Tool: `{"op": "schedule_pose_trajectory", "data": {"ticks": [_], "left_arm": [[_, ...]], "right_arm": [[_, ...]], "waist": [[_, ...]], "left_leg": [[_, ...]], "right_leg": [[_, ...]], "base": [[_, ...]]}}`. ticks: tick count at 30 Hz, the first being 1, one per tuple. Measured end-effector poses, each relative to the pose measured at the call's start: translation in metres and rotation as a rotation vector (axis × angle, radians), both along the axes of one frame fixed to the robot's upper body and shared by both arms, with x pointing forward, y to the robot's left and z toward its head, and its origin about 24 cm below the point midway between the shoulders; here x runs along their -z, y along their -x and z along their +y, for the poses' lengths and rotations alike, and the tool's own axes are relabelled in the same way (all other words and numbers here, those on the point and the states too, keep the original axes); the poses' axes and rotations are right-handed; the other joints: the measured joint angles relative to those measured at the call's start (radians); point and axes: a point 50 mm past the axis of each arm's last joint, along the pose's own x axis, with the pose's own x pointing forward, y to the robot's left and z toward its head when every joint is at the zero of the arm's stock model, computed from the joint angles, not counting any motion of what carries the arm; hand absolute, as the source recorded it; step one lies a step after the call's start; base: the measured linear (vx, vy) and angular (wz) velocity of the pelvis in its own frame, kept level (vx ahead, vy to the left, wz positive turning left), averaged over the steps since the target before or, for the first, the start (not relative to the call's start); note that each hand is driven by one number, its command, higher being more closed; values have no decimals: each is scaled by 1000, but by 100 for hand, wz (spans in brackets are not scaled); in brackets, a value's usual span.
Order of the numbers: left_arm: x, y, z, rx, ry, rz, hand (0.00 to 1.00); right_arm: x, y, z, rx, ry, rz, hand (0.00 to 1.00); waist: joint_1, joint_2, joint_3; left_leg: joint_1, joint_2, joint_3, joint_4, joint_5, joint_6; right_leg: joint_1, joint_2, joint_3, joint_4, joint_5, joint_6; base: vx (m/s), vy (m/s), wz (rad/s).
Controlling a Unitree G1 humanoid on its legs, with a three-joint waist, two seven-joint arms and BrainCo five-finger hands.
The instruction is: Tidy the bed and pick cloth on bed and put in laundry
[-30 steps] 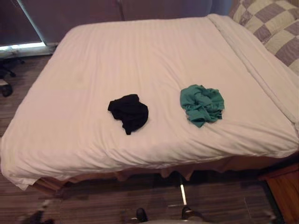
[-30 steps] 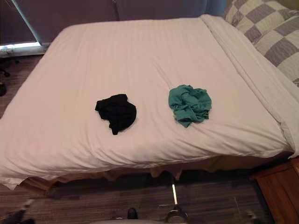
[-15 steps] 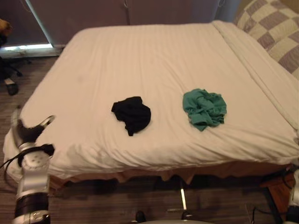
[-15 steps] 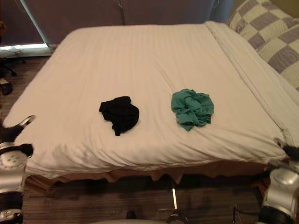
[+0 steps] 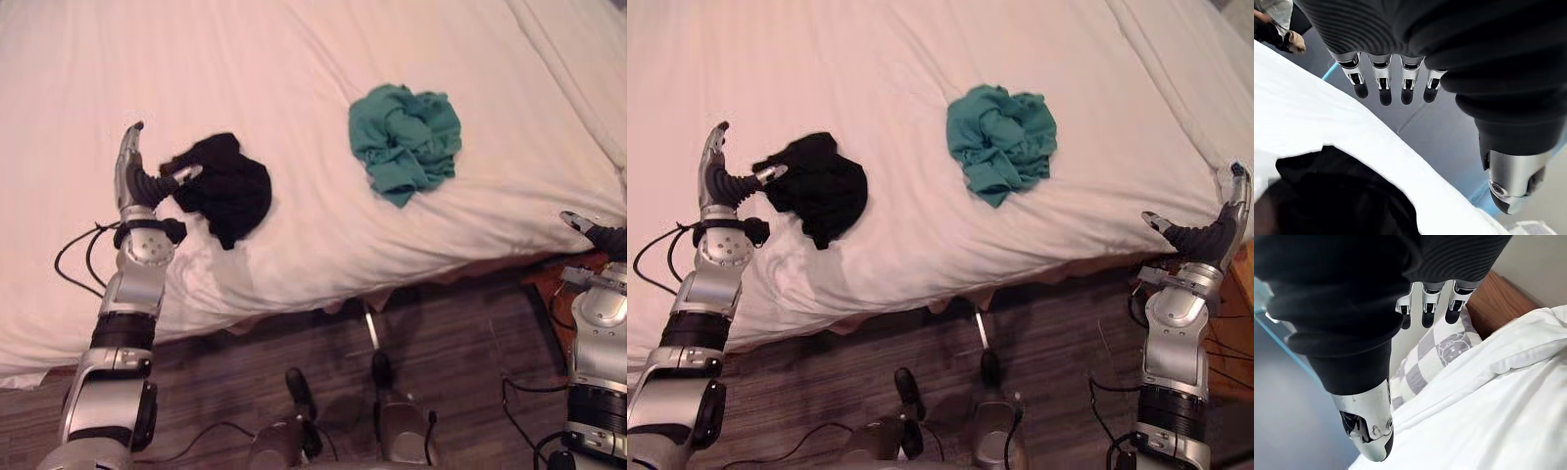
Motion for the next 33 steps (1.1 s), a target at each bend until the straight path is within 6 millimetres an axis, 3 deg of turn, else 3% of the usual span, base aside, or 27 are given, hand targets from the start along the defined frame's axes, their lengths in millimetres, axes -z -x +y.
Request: {"op": "schedule_pose_trajectory", "data": {"ticks": [1,2,8,9,13,15,19,23,26,28,29,33], "left_arm": [[-2,-5,0,-7,-10,11,0],[-5,-12,-2,-11,-20,31,100],[-10,-28,4,-70,-57,121,100],[-18,-31,5,-79,-75,125,100],[-21,-34,5,-65,-108,159,100],[-19,-34,3,-52,-109,169,100],[-8,-28,-16,46,-47,123,100],[33,1,-37,182,105,66,100],[58,22,-47,243,236,54,100],[75,38,-45,245,292,71,100],[90,54,-44,260,344,97,100],[121,80,-47,276,457,185,100]], "right_arm": [[-1,-1,4,-18,9,-5,0],[-3,-3,7,-33,16,-11,0],[-8,-4,15,-65,35,-31,0],[-9,-5,16,-68,34,-36,0],[-22,-11,18,-78,40,-82,0],[-31,-14,20,-84,47,-112,0],[-81,-27,14,-77,157,-190,0],[-122,-49,12,-74,246,-186,0],[-139,-63,4,-38,282,-133,0],[-147,-72,6,-43,284,-113,0],[-150,-81,6,-49,289,-75,0],[-165,-87,-9,4,309,5,0]], "waist": [[-13,1,16],[-14,0,34],[-16,-2,99],[-13,-3,104],[-12,-3,104],[-11,-2,105],[-4,18,118],[36,54,136],[72,92,154],[76,112,163],[84,121,165],[124,146,173]], "left_leg": [[-13,1,1,0,3,-1],[-28,2,9,0,7,-6],[-53,4,43,0,11,-6],[-53,6,45,0,13,-8],[-56,8,41,0,14,-8],[-62,8,29,0,19,-4],[-85,4,-9,0,30,-2],[-106,3,-41,0,42,-8],[-122,4,-71,0,53,-3],[-135,4,-94,0,58,-2],[-152,2,-106,0,63,-2],[-226,-1,-144,0,87,1]], "right_leg": [[-9,0,1,-9,10,0],[-27,1,5,-10,19,-2],[-58,7,35,-30,45,-2],[-58,7,35,-30,45,-2],[-58,8,30,-30,45,-2],[-59,8,21,-29,44,-1],[-64,-1,-15,-26,43,0],[-71,-4,-43,-23,43,1],[-71,-5,-71,-23,43,1],[-71,-6,-92,-24,43,1],[-83,-6,-102,-25,43,1],[-136,-8,-135,-25,43,0]], "base": [[-7,-15,-5],[-5,-11,-8],[16,-13,-14],[0,0,0],[37,-18,4],[40,-15,14],[46,4,26],[61,8,22],[68,5,27],[49,12,36],[52,13,32],[20,6,34]]}}
